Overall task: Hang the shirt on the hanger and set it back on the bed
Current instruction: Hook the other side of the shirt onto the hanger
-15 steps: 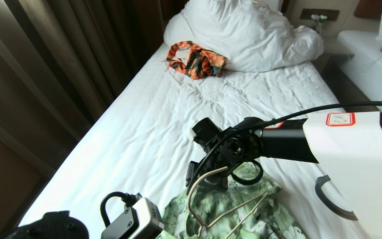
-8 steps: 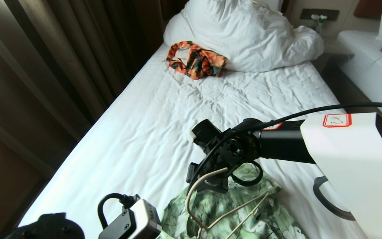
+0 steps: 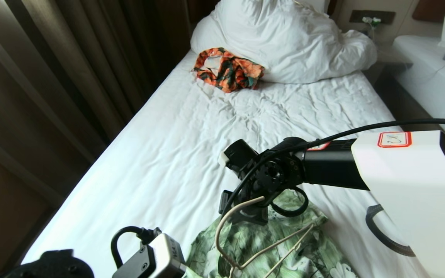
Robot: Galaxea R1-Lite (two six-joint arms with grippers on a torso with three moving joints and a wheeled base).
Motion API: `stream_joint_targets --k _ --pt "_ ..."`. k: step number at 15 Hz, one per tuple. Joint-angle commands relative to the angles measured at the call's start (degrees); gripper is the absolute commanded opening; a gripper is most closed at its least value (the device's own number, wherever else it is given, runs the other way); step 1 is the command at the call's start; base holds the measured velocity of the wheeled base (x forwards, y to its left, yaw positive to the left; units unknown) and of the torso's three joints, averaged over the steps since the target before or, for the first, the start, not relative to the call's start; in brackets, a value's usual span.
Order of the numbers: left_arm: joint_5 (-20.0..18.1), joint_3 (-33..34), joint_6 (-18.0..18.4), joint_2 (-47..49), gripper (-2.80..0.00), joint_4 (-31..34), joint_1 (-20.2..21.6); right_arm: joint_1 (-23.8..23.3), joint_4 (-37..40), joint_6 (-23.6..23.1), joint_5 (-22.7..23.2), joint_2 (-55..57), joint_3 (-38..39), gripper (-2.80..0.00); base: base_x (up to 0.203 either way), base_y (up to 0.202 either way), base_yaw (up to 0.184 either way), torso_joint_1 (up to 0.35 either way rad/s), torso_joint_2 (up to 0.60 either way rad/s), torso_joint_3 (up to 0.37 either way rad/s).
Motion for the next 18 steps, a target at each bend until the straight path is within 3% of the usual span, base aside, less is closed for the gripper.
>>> stream_joint_targets --k 1,7,10,14,18 --pt "0.1 0.2 -0.1 -0.4 -2.80 -0.2 -0.1 -0.3 0.2 0.3 -0.1 -0.4 0.0 -2.80 0.000 0.000 0.000 0.000 0.00 0.000" --pt "1.4 0.7 0.0 -3.7 -2.80 0.1 -1.4 -2.9 0.8 0.4 -0.1 -3.6 0.0 -2.80 0.000 0.000 0.000 0.000 0.00 0.000" --pt "4.6 1.4 0.1 -4.8 -2.80 0.2 -1.8 -3.4 2.1 0.5 -0.1 -4.5 0.1 -2.80 0.000 0.000 0.000 0.000 0.00 0.000" --pt "6.0 2.2 0.3 -8.0 -2.80 0.5 -1.9 -4.4 2.5 0.6 -0.1 -5.6 0.2 -2.80 0.000 0.000 0.000 0.000 0.00 0.000" --pt "6.8 2.8 0.2 -11.5 -2.80 4.3 -2.7 -5.6 2.7 1.2 0.0 -6.6 0.6 -2.80 0.000 0.000 0.000 0.000 0.00 0.000"
